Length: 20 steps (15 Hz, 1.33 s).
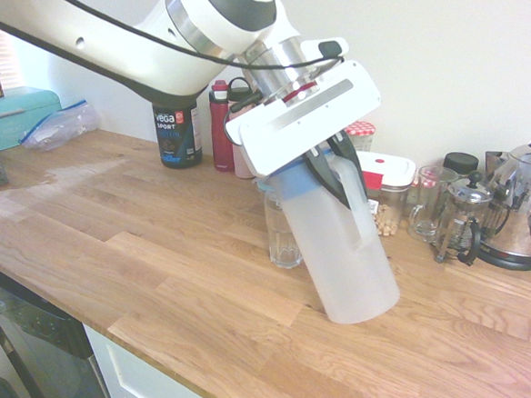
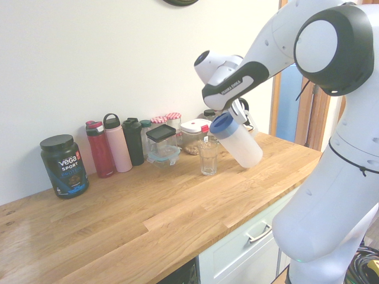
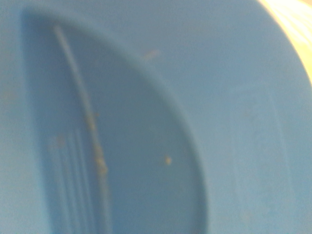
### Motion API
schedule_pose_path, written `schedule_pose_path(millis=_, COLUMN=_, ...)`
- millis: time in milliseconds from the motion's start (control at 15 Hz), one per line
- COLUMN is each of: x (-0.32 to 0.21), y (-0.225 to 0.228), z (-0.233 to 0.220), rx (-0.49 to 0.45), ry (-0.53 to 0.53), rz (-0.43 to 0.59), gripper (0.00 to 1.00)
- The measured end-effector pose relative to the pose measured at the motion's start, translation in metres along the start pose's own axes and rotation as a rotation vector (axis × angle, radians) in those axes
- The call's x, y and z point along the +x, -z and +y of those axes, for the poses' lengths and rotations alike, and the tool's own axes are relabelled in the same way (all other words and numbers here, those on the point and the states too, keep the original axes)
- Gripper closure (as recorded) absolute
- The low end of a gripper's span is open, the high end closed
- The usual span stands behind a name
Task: Pour me some water
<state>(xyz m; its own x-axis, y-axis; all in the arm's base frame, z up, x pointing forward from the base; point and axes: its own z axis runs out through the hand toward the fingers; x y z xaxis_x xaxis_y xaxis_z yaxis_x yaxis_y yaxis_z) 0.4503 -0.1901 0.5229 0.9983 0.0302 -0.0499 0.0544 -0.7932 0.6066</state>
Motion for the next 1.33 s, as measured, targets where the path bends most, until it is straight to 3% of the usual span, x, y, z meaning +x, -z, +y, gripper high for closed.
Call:
schedule_pose_path(millis=400, x=-0.025, y=0.060, z=0.070, rx=0.234, ry=-0.122, rz=0.131, gripper=1.00)
schedule_pose_path(millis=667, x=-0.040, y=0.147, z=0.078, rx=0.457, ry=-0.249, rz=0.202, gripper=1.00)
schedule_pose_path(millis=933, x=-0.030, y=0.222, z=0.031, rx=0.626, ry=-0.430, rz=0.220, gripper=1.00)
schedule_pose_path(millis=1333, x=-0.037, y=0.266, z=-0.117, rx=0.782, ry=-0.664, rz=0.356, gripper=1.00)
